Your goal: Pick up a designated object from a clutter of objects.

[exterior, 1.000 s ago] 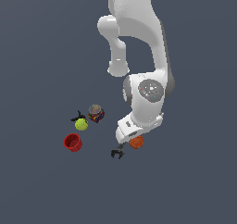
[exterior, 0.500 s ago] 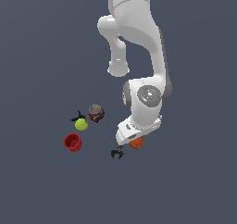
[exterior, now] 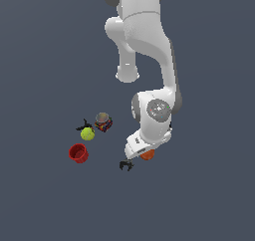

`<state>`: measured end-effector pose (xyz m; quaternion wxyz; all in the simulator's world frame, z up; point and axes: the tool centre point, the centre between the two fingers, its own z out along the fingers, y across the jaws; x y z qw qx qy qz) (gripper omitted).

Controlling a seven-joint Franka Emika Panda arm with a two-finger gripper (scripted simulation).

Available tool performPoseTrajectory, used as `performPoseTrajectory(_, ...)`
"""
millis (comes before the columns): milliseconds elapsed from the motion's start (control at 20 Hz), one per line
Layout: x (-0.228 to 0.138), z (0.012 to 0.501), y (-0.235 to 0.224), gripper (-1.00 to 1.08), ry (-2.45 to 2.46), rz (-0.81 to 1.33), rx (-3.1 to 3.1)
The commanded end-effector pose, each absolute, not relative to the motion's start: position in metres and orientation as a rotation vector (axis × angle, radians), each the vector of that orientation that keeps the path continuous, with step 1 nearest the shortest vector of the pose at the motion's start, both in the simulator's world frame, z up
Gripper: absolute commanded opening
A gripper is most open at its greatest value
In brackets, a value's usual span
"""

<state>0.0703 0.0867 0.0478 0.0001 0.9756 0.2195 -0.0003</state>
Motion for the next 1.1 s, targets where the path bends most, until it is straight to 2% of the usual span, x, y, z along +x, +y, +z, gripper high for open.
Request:
performPoseTrajectory(0,0.071,0.047,0.087,-1.00,0.690,0.000,3.065)
performPoseTrajectory(600,0.069,0.051,0.085,-1.00,0.689,0.000,3.065)
performPoseTrajectory(1050,0.053,0.079,0.071,-1.00,0.689,0.000,3.064)
